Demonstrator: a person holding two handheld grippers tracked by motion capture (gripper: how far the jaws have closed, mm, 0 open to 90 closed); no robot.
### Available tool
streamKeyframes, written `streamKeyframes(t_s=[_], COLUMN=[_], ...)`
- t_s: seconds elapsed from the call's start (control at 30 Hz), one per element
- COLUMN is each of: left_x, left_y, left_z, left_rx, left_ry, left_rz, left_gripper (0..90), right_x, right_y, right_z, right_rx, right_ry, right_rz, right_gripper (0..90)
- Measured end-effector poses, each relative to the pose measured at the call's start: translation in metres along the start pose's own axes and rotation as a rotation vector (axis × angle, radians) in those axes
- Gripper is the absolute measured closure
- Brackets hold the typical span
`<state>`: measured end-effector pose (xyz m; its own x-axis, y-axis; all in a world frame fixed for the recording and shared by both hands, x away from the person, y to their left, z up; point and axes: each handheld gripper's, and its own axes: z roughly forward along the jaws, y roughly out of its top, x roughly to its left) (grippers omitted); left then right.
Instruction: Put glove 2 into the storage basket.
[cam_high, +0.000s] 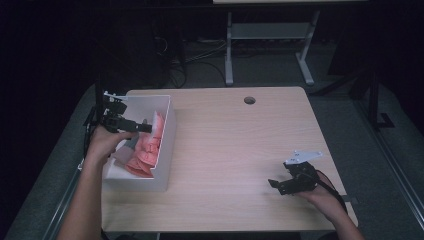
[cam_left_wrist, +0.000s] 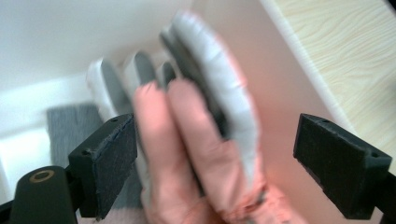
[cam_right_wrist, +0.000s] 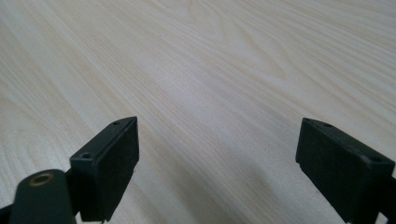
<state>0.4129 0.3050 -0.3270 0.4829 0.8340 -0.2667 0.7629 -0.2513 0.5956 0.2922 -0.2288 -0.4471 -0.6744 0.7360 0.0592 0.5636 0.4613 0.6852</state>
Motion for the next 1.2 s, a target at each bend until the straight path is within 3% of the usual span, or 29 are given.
streamKeyframes(t_s=[0.27, 0.43, 0.67, 0.87, 1.0, 1.2], left_x=[-0.042, -0.074, -0.123, -0.158, -0.175, -0.193], left_y=[0.021, 0.029, 0.031, 0.025, 0.015, -0.007], left_z=[-0.014, -0.011, 0.014, 0.036, 0.055, 0.086], left_rx=[-0.068, -0.09, -0.075, -0.063, -0.02, 0.022], left_ry=[-0.032, -0.07, -0.137, -0.172, -0.185, -0.22], left_rz=[0.097, 0.163, 0.256, 0.303, 0.357, 0.379], left_gripper=[13.3, 13.5, 13.6, 13.8, 13.9, 14.0], right_x=[0.0, 0.0, -0.001, 0.0, 0.0, 0.001], right_y=[0.0, 0.0, 0.0, 0.0, -0.001, -0.001], right_z=[0.0, 0.0, 0.0, 0.001, 0.001, 0.001], right_rx=[0.001, 0.0, -0.002, -0.001, -0.001, -0.006], right_ry=[0.002, 0.002, 0.004, 0.007, 0.009, 0.011], right_rz=[0.001, 0.001, -0.005, -0.002, -0.006, -0.009], right_gripper=[13.1, 13.1, 13.1, 13.1, 13.1, 13.1])
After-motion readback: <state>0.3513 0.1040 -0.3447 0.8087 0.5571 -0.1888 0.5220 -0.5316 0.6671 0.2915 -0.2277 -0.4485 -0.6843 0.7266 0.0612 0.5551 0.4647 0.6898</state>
